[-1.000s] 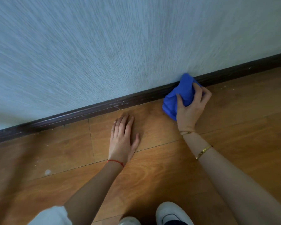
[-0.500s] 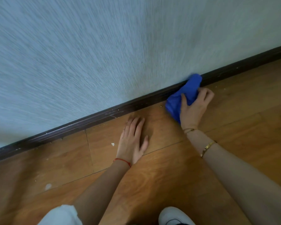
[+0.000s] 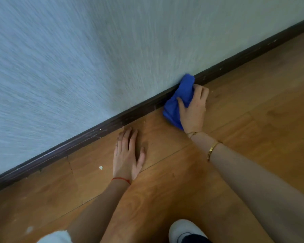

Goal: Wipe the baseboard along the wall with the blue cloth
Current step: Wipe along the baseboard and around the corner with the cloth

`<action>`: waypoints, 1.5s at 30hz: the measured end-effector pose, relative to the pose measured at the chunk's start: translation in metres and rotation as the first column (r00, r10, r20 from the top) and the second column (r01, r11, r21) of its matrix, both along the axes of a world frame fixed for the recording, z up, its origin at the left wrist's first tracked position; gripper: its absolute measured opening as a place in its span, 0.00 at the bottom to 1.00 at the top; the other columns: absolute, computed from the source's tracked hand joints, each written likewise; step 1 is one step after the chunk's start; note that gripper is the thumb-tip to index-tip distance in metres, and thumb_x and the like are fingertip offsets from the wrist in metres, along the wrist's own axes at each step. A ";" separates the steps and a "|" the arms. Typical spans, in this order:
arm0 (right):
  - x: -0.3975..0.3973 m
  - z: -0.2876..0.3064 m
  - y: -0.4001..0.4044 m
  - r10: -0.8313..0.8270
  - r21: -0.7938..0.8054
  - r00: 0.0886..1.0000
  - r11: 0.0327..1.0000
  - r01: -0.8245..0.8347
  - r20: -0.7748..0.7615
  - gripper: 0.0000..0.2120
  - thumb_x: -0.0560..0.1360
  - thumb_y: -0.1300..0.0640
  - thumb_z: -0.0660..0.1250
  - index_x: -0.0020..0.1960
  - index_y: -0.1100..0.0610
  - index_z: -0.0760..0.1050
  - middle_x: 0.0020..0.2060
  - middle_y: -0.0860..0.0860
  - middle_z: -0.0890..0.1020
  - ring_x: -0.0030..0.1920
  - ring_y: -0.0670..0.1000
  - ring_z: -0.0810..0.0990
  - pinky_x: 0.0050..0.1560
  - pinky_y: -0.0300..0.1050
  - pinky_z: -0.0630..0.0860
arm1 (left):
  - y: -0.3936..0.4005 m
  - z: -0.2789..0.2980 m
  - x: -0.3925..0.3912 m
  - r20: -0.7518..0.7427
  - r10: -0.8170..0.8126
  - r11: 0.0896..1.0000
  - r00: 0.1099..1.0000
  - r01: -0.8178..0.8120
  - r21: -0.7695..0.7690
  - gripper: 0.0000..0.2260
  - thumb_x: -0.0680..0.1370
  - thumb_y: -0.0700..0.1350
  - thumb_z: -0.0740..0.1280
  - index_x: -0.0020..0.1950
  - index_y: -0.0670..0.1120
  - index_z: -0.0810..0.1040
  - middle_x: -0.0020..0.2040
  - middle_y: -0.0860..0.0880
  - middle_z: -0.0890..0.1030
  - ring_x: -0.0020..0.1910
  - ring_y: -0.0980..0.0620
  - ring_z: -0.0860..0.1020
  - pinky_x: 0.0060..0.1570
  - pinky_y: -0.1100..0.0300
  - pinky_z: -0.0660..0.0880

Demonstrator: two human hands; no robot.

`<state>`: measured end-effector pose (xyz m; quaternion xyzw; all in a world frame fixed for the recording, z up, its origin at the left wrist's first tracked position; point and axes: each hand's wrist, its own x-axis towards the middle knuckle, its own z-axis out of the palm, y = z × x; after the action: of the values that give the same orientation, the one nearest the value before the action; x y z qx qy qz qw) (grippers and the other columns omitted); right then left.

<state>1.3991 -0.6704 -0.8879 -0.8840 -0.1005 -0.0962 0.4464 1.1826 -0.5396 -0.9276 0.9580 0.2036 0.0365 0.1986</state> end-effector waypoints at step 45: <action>0.001 -0.013 -0.013 0.130 0.081 0.988 0.987 -0.136 0.078 0.21 0.75 0.60 0.72 0.66 0.60 0.73 0.59 0.58 0.73 0.60 0.53 0.75 0.60 0.49 0.76 | -0.001 0.002 0.002 -0.042 0.018 1.000 0.999 -0.018 -0.001 0.28 0.80 0.56 0.58 0.78 0.45 0.64 0.78 0.46 0.63 0.72 0.43 0.67 0.69 0.41 0.68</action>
<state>1.4004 -0.6838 -0.9008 -0.8512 -0.1711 -0.1026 0.4854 1.1846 -0.5403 -0.9253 0.9565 0.2163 0.0182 0.1948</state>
